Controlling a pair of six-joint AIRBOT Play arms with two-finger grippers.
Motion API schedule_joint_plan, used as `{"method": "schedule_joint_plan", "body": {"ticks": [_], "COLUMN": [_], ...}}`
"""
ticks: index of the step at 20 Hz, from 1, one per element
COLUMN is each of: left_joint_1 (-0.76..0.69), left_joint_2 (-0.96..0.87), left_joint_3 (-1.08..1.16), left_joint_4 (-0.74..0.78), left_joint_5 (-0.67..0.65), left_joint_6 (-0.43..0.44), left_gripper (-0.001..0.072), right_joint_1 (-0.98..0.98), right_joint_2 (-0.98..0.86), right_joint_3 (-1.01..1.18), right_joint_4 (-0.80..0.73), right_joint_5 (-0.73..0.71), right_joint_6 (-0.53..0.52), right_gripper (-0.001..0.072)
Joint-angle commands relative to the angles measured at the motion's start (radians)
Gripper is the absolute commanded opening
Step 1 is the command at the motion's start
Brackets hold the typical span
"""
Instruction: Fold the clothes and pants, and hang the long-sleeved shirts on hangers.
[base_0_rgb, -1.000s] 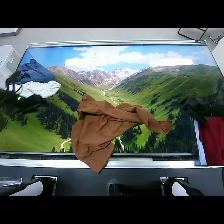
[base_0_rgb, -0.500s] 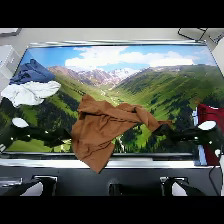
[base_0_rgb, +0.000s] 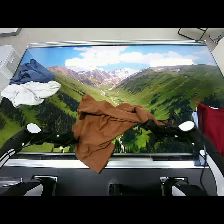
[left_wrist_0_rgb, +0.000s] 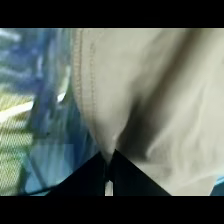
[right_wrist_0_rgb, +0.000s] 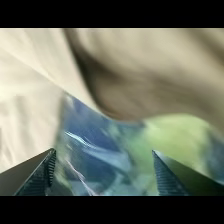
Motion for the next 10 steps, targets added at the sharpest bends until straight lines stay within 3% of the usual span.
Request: {"method": "schedule_joint_plan", "body": {"ticks": [1, 5, 9, 10], "left_joint_1": [-0.003, 0.011, 0.011, 0.011], "left_joint_2": [0.008, 0.042, 0.074, 0.082], "left_joint_3": [0.034, 0.117, 0.169, 0.175], "left_joint_4": [-0.003, -0.003, -0.003, -0.003], "left_joint_5": [0.037, 0.031, 0.029, 0.029], "left_joint_6": [0.017, 0.036, 0.036, 0.035], "left_gripper": [0.0021, 0.0022, 0.0022, 0.0022], "right_joint_1": [0.109, 0.210, 0.235, 0.235], "right_joint_2": [-0.053, -0.108, -0.212, -0.238], "right_joint_3": [-0.001, 0.059, 0.158, 0.184], "right_joint_4": [0.141, 0.162, 0.162, 0.163], "right_joint_5": [-0.192, -0.312, -0.374, -0.370], "right_joint_6": [0.008, -0.025, 0.029, 0.040], "right_gripper": [0.0703, 0.0681, 0.0675, 0.0574]}}
